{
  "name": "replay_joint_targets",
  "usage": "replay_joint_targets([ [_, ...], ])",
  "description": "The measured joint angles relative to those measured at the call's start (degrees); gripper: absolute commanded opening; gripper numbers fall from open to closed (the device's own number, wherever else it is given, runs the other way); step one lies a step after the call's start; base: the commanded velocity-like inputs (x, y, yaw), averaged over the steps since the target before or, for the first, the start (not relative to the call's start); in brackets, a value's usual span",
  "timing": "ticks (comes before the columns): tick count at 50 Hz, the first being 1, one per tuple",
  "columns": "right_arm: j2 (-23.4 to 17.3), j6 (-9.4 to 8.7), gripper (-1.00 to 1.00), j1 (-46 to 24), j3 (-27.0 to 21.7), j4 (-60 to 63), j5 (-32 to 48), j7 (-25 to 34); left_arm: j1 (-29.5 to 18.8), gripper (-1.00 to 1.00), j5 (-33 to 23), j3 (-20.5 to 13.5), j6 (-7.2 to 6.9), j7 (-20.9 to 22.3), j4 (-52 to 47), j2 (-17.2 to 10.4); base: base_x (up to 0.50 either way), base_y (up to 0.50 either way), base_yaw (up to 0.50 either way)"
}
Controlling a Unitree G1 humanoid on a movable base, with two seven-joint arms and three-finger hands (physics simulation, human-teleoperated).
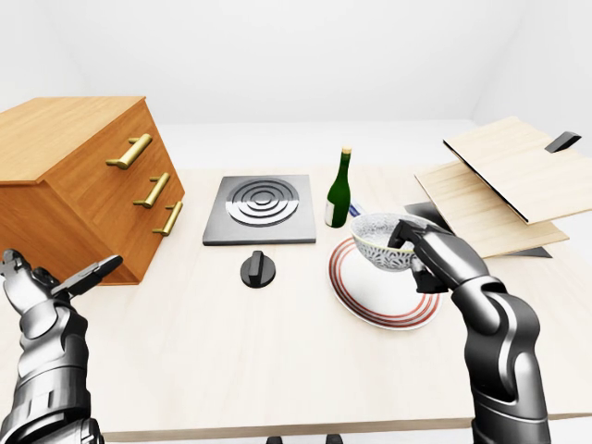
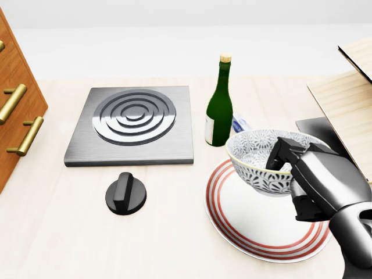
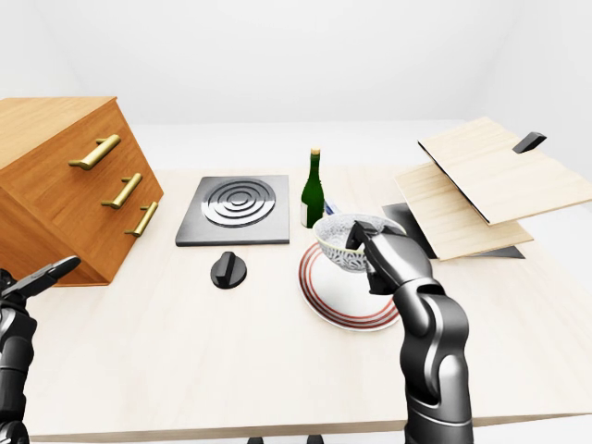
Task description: Pick up the akita bowl and put it on the plate.
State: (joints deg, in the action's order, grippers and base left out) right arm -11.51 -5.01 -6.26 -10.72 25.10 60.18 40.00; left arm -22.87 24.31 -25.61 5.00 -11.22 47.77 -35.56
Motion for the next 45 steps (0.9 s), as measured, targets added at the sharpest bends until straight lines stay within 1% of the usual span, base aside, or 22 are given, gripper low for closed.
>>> replay_joint_targets([
  [16, -0.65, 0.0, -1.0, -0.59, -0.4, -0.91, 0.25, 0.0, 0.75, 1.0, 0.23, -0.36, 0.0, 0.09, -0.99, 0.11, 0.0, 0.0, 0.0],
  [30, -2.16, 0.0, -1.0, -1.59, -1.01, -3.78, 2.25, 0.0, 1.42, 1.0, 0.4, -0.8, 0.0, 0.32, -1.76, 0.18, 0.0, 0.0, 0.0],
  [45, -2.84, 0.0, -1.0, -1.83, -1.52, -5.87, 3.75, 0.0, 2.7, 1.0, 0.62, -1.32, 0.0, 0.54, -3.09, 0.59, 0.0, 0.0, 0.0],
])
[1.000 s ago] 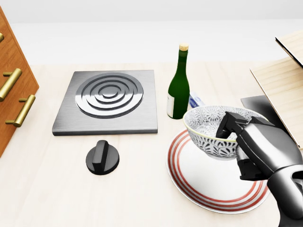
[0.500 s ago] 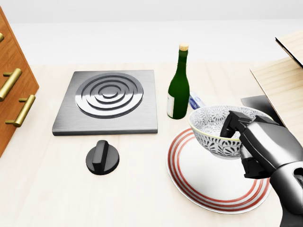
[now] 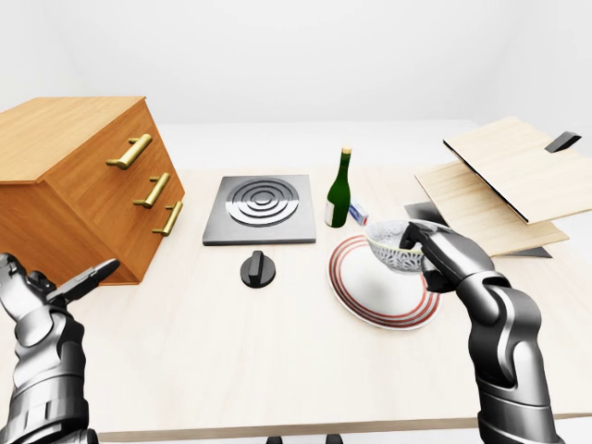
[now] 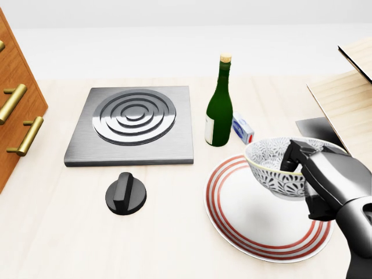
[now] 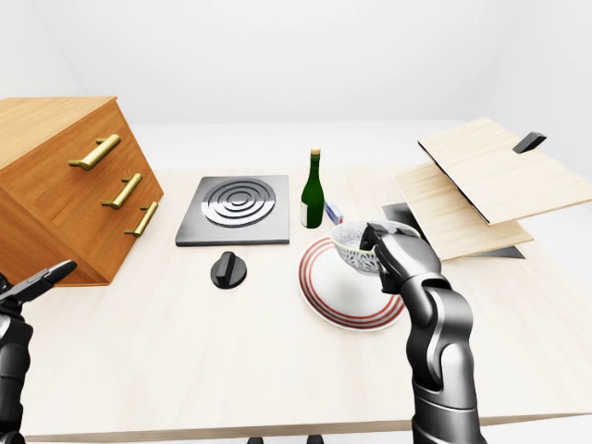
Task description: Pick up the akita bowl and put it on the plate.
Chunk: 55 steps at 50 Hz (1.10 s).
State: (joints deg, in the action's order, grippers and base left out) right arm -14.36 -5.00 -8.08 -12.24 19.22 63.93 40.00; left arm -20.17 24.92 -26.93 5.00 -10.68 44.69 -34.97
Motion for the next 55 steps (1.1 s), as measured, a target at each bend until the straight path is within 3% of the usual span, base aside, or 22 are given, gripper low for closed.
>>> replay_joint_targets([
  [55, -0.84, 0.0, -1.0, -4.8, 2.41, -8.63, 1.01, -0.28, 4.01, 1.0, 0.25, -1.93, 0.0, 0.83, -4.19, 1.89, 0.0, 0.0, 0.0],
])
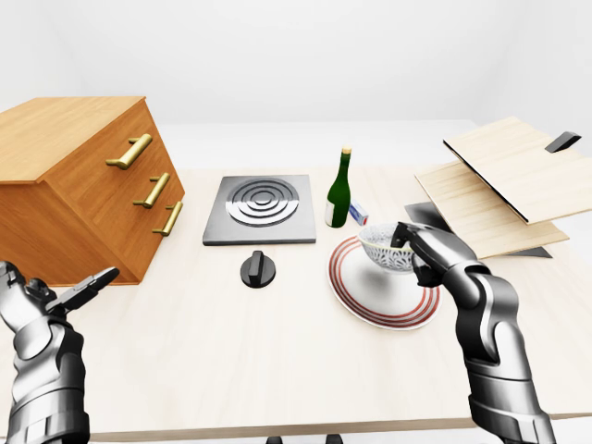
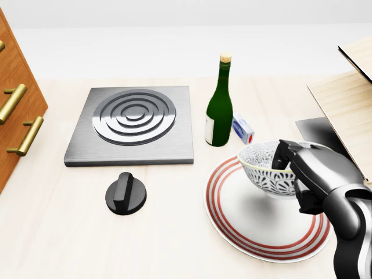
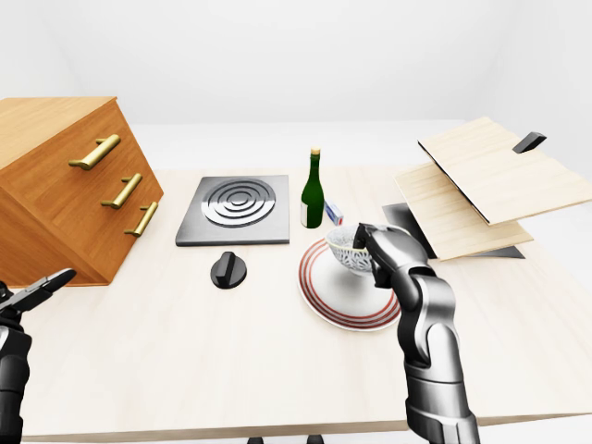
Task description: Pick up the akita bowl and put it on the plate.
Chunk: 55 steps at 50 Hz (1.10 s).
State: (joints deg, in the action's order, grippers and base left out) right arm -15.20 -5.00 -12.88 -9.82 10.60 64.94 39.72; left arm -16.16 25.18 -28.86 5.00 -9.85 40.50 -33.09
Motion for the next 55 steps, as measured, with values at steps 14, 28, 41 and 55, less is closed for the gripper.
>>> replay_joint_targets([
  [14, 0.24, 0.0, -1.0, -0.42, 0.43, -0.88, -0.29, -3.53, -0.73, 1.0, -0.13, 0.31, 0.0, -0.28, 0.57, -0.2, 0.0, 0.0, 0.0],
  [28, 0.68, 0.0, -1.0, -0.99, 1.12, -2.09, -0.8, -7.12, -0.76, 1.0, -0.04, 0.39, 0.0, -0.33, 0.59, -0.21, 0.0, 0.0, 0.0],
  [41, 0.87, 0.0, -1.0, -1.31, 1.76, -3.82, -0.93, -9.4, -0.24, 1.0, 0.15, 0.04, 0.0, -0.14, -0.16, -0.21, 0.0, 0.0, 0.0],
  [55, 0.84, 0.0, -1.0, -1.57, 2.39, -7.77, -1.39, -12.91, 0.61, 1.0, 0.47, -0.74, 0.0, 0.31, -1.42, -0.32, 0.0, 0.0, 0.0],
])
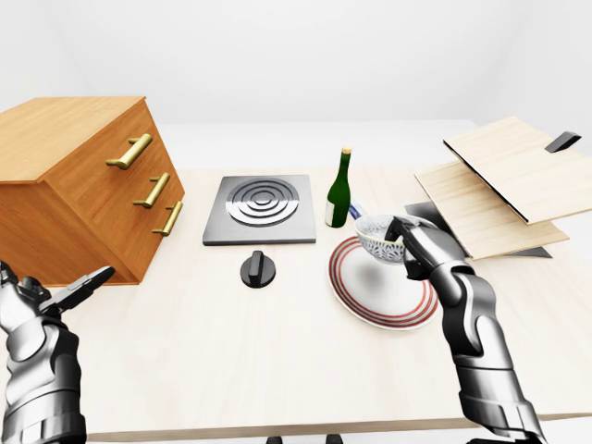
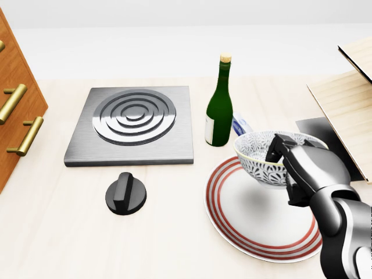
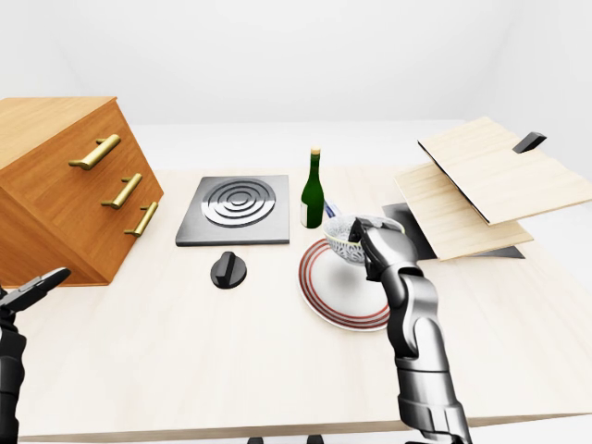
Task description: Pick up the akita bowl and put it on the plate.
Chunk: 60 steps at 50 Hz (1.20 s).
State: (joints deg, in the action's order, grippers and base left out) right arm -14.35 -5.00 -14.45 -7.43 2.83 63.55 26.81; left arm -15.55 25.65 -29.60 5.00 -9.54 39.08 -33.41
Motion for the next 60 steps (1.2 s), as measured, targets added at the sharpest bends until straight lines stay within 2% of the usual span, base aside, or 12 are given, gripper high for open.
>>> replay_joint_targets([
  [27, -0.01, 0.0, -1.0, -0.04, 0.69, -3.66, 0.38, -3.46, 0.76, 1.0, 0.09, -0.61, 0.0, 0.24, -1.35, 0.17, 0.0, 0.0, 0.0],
  [55, 1.04, 0.0, -1.0, -1.03, 2.65, -7.92, 0.27, -6.81, 4.39, 1.0, 0.89, -3.04, 0.0, 1.75, -5.42, 1.12, 0.0, 0.0, 0.0],
  [60, 1.12, 0.0, -1.0, -1.06, 2.83, -7.85, 0.49, -6.79, -0.79, 1.0, -0.72, -0.69, 0.0, 0.53, 1.61, 0.51, 0.0, 0.0, 0.0],
])
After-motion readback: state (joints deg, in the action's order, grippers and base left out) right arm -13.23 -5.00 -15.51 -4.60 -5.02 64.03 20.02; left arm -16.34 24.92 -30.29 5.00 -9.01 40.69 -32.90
